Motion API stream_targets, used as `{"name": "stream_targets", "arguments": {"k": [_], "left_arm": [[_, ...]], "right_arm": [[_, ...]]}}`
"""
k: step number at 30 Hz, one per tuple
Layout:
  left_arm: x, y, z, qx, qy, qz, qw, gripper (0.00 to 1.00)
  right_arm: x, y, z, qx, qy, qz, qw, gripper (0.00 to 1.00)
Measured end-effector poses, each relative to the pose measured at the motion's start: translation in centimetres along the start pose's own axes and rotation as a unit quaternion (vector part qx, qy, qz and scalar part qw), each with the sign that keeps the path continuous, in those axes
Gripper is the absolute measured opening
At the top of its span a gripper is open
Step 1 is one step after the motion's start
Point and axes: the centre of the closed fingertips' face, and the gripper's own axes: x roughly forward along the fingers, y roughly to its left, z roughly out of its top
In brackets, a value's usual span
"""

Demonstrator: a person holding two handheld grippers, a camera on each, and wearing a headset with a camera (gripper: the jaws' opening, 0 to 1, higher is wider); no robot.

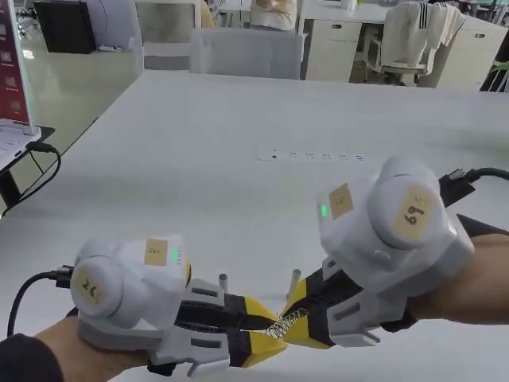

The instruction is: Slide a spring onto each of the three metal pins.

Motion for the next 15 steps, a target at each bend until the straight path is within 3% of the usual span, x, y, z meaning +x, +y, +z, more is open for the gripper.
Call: {"name": "stream_targets", "arguments": {"k": [15], "left_arm": [[0.0,0.1,-0.24,-0.003,0.005,-0.001,1.0,0.09]], "right_arm": [[-0.01,-0.21,-0.02,-0.002,0.007,0.001,1.0,0.08]]}}
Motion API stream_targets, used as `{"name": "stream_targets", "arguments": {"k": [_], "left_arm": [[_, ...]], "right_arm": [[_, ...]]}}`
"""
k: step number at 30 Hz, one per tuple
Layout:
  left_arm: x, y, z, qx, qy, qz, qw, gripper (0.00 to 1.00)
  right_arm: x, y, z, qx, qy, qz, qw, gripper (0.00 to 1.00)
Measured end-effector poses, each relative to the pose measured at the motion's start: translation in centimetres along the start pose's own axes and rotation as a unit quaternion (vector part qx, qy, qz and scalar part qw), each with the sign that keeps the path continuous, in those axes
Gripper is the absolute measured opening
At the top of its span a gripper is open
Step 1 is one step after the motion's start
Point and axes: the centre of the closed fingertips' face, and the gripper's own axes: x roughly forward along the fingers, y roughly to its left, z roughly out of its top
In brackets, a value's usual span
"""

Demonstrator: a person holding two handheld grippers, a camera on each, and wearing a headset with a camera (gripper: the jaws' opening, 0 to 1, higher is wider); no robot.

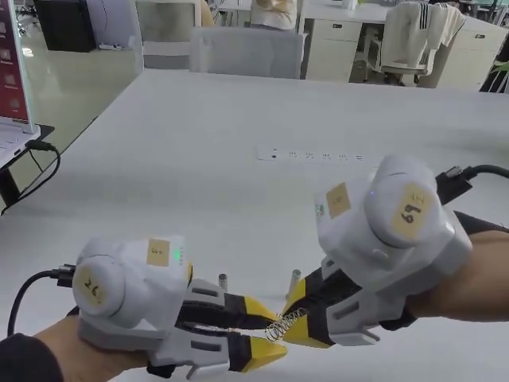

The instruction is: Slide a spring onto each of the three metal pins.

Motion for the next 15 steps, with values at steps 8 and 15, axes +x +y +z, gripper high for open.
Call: {"name": "stream_targets", "arguments": {"k": [8,15], "left_arm": [[-0.3,0.5,-0.2,-0.009,0.001,0.009,0.9999,0.19],[-0.8,0.7,-0.6,-0.024,0.0,0.015,0.9996,0.31]], "right_arm": [[-0.4,-0.4,-0.6,0.006,0.005,-0.006,1.0,0.08],[-0.8,-0.9,-1.3,0.014,0.008,-0.013,0.9998,0.08]]}}
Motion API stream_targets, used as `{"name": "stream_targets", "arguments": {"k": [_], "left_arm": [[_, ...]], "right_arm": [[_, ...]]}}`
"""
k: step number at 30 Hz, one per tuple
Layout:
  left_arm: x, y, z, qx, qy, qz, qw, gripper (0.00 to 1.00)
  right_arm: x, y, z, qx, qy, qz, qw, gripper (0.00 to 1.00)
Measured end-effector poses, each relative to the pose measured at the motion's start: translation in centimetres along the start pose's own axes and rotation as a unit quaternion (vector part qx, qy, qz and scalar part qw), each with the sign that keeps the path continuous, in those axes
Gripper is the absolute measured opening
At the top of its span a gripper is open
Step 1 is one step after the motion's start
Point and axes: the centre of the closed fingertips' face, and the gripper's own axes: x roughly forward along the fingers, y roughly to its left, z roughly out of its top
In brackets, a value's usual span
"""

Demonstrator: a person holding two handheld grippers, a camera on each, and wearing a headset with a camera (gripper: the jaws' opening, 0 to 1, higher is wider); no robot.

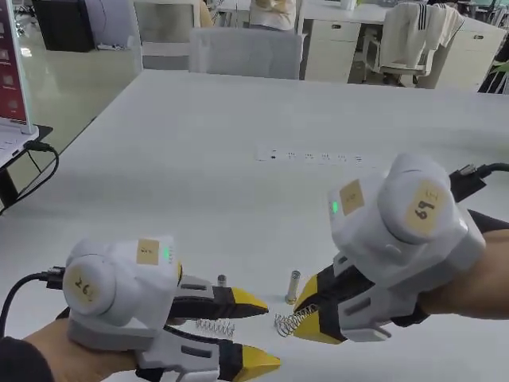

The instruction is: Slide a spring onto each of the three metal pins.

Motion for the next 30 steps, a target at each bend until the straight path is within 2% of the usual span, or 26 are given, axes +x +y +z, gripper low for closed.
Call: {"name": "stream_targets", "arguments": {"k": [14,20,30], "left_arm": [[-2.0,1.2,-1.0,-0.027,-0.006,0.037,0.9989,0.47],[-3.3,2.2,-1.8,-0.039,-0.01,0.065,0.9971,0.54],[-4.8,3.2,-2.6,-0.052,-0.013,0.098,0.9938,0.6]], "right_arm": [[-0.8,-1.1,-1.8,0.016,0.013,-0.014,0.9997,0.08],[-1.5,-2.0,-2.7,0.028,0.016,-0.025,0.9992,0.08],[-3.2,-3.8,-4.6,0.051,0.024,-0.049,0.9972,0.08]]}}
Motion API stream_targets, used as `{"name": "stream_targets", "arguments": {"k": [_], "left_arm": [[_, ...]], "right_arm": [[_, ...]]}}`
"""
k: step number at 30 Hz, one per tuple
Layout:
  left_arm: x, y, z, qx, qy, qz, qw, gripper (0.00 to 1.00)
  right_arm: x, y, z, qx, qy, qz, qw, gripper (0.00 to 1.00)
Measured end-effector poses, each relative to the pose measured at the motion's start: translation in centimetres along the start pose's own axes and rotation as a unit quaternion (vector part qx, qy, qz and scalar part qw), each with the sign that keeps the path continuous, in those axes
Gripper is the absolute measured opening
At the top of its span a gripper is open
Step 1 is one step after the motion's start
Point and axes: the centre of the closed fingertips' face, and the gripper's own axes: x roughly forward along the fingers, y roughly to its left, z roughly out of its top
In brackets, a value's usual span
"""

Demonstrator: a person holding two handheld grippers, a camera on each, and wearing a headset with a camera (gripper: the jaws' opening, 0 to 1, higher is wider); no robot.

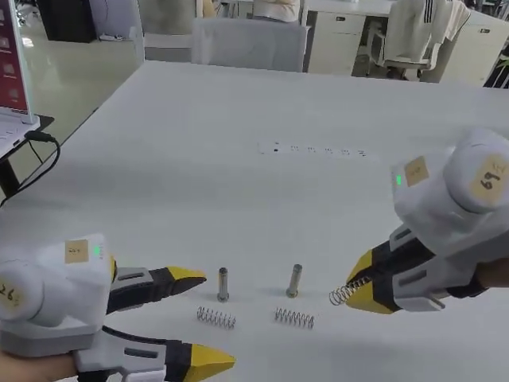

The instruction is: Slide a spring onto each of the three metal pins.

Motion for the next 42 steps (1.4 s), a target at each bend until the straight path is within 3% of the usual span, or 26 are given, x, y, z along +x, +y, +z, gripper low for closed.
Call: {"name": "stream_targets", "arguments": {"k": [15,21,25,28,42], "left_arm": [[-0.6,0.6,-0.5,-0.003,0.003,0.025,0.9997,0.7],[-0.7,0.7,-0.5,-0.003,0.002,0.03,0.9995,0.73],[-0.8,0.8,-0.6,-0.003,0.002,0.032,0.9995,0.73],[-0.8,0.8,-0.6,-0.002,0.002,0.034,0.9994,0.74],[-0.5,0.7,-0.6,0.001,0.001,0.033,0.9995,0.76]], "right_arm": [[-2.3,-3.7,-2.8,0.029,0.029,-0.031,0.9987,0.08],[-2.4,-5.0,-4.3,0.028,0.067,-0.034,0.9968,0.08],[-2.1,-5.5,-4.7,0.028,0.085,-0.025,0.9957,0.08],[-1.7,-6.0,-5.6,0.016,0.119,-0.024,0.9925,0.08],[0.3,-6.9,-6.9,0.015,0.164,0.01,0.9863,0.08]]}}
